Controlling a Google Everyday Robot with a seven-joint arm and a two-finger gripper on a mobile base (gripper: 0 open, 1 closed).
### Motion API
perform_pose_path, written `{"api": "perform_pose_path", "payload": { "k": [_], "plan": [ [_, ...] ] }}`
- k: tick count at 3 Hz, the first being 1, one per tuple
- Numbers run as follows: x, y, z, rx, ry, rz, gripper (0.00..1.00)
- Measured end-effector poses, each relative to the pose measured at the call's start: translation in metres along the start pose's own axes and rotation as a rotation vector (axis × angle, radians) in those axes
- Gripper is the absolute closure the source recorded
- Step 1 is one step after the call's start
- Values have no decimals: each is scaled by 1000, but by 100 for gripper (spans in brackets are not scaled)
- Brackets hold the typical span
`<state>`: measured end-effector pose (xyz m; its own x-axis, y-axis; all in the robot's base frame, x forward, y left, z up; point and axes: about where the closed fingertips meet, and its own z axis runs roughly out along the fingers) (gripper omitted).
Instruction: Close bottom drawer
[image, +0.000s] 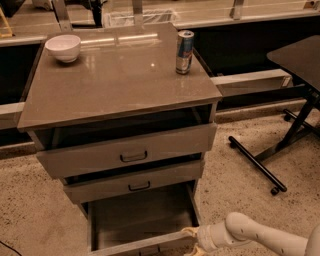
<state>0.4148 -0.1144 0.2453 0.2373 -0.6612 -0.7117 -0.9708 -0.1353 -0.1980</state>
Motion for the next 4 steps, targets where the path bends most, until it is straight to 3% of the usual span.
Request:
{"api": "perform_pose_path", "payload": {
  "k": [1,2,3,4],
  "plan": [
    [8,7,20,-19,7,-14,65],
    [36,16,49,-34,4,11,89],
    [64,17,66,-16,6,35,85],
    [73,15,75,0,1,52,54]
  ]
}}
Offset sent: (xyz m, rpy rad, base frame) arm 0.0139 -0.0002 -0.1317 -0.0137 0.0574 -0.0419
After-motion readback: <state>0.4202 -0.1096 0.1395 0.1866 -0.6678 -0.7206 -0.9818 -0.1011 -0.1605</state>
